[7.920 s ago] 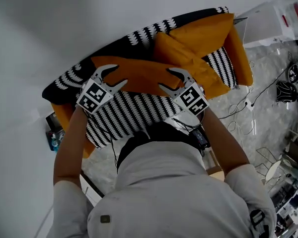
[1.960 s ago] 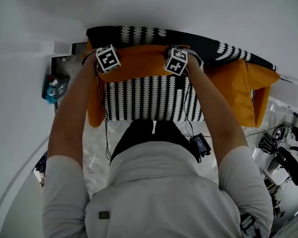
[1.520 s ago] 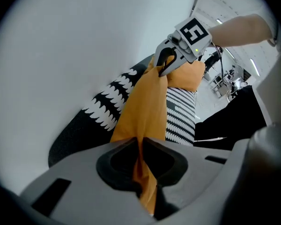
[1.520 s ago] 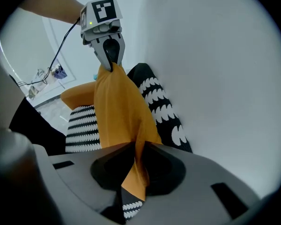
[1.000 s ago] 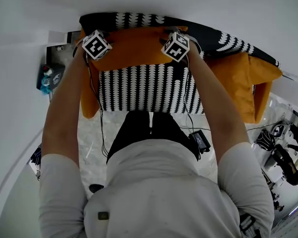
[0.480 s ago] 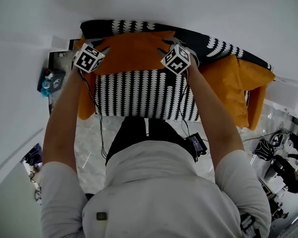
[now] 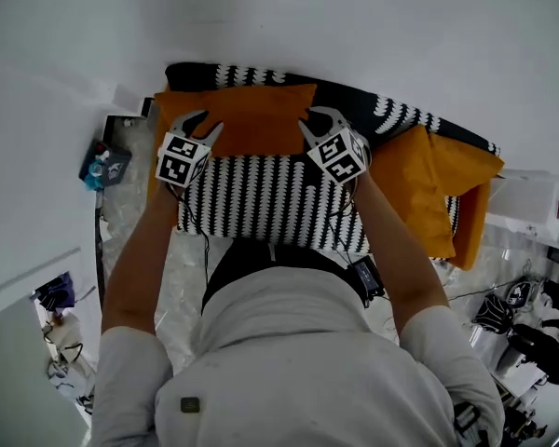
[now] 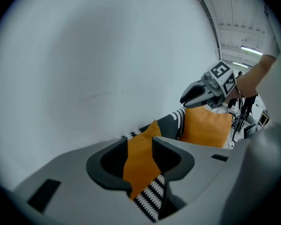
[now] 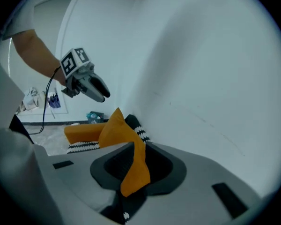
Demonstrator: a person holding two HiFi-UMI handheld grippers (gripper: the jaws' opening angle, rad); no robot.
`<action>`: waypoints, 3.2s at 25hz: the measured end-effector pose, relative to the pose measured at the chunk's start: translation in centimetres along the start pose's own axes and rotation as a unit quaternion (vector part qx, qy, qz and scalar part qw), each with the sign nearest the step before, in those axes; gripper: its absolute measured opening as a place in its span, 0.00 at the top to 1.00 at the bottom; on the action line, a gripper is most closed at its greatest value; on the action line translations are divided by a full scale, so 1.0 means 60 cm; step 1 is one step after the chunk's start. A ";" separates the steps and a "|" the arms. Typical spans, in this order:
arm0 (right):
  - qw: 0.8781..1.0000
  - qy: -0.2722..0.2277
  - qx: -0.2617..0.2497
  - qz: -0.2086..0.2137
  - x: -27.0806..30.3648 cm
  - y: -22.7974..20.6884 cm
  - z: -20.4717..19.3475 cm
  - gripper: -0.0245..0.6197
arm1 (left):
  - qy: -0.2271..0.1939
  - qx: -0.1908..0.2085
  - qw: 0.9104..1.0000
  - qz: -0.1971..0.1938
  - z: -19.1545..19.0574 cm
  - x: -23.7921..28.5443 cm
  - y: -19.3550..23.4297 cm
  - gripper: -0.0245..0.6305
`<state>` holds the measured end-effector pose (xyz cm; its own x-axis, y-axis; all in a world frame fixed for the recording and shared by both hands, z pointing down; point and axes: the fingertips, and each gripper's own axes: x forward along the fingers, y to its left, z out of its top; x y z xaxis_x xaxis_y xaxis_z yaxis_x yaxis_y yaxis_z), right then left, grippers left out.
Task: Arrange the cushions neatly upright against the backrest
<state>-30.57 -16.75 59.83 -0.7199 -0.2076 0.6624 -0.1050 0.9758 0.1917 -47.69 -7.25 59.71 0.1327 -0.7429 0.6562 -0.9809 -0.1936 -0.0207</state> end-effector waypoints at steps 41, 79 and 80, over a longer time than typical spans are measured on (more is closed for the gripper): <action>0.961 -0.205 0.145 -0.119 -0.477 -0.006 0.016 0.92 | -0.222 0.017 0.974 -0.028 0.313 -0.220 -0.381 0.95; 0.856 -0.144 0.276 -0.413 -0.969 0.199 -0.327 0.92 | -0.228 0.156 0.900 -0.336 0.345 -0.247 -0.954 0.95; 0.856 -0.141 0.276 -0.413 -0.984 0.197 -0.344 0.92 | -0.227 0.158 0.899 -0.339 0.348 -0.243 -0.978 0.95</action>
<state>24.86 5.64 37.97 -0.3734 -0.8934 0.2498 -0.9105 0.4045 0.0859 10.90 1.58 35.62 0.7993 -0.5575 0.2240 -0.5735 -0.8192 0.0077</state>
